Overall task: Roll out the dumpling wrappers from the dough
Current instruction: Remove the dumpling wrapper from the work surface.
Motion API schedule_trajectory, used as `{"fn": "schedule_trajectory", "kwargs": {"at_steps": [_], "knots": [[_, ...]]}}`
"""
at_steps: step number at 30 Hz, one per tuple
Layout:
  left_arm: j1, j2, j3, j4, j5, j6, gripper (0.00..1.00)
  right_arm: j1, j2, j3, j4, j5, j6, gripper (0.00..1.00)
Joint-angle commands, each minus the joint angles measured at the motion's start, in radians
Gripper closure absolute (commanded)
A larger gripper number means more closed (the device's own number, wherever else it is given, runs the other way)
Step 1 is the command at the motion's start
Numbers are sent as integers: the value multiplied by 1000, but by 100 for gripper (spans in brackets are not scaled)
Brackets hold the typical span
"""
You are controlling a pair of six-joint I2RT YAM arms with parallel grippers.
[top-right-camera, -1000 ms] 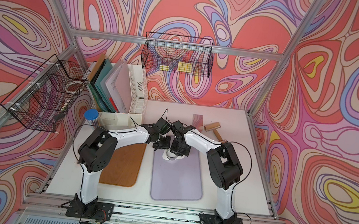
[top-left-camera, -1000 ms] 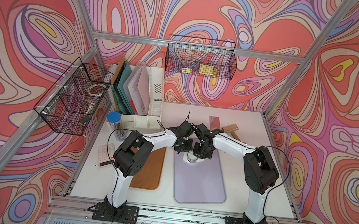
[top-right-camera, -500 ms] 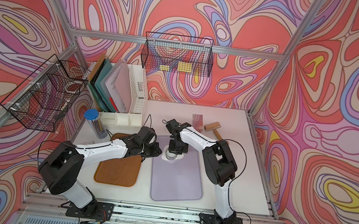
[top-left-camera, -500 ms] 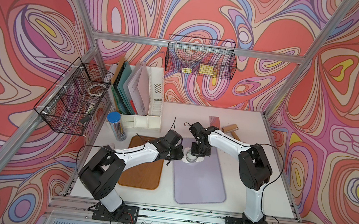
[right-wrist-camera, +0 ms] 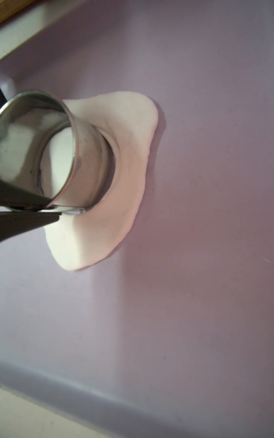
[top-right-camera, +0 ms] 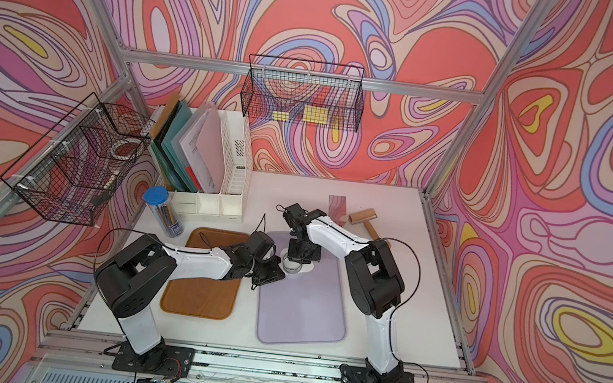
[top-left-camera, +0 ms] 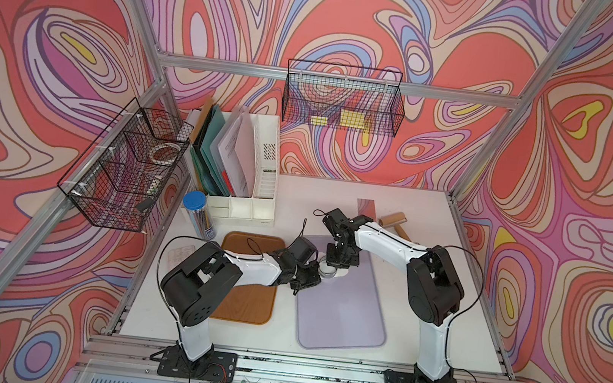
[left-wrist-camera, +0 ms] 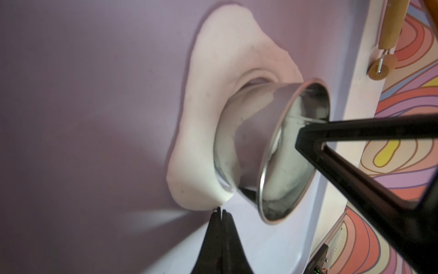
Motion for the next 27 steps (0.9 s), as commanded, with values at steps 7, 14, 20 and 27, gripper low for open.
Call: {"fn": "schedule_trajectory", "kwargs": {"at_steps": [7,14,20,27], "knots": [[4,61,106,-146,-247,30,96,14,52,7,-64,-20,-28,97],[51,75,151,-170,-321,63,95,13,56,1,-90,-21,-54,97],[91,91,216,-174,-315,108,94,13,66,-6,-98,-26,-71,97],[111,55,239,-138,-328,160,93,13,86,34,-133,-38,-95,97]]}}
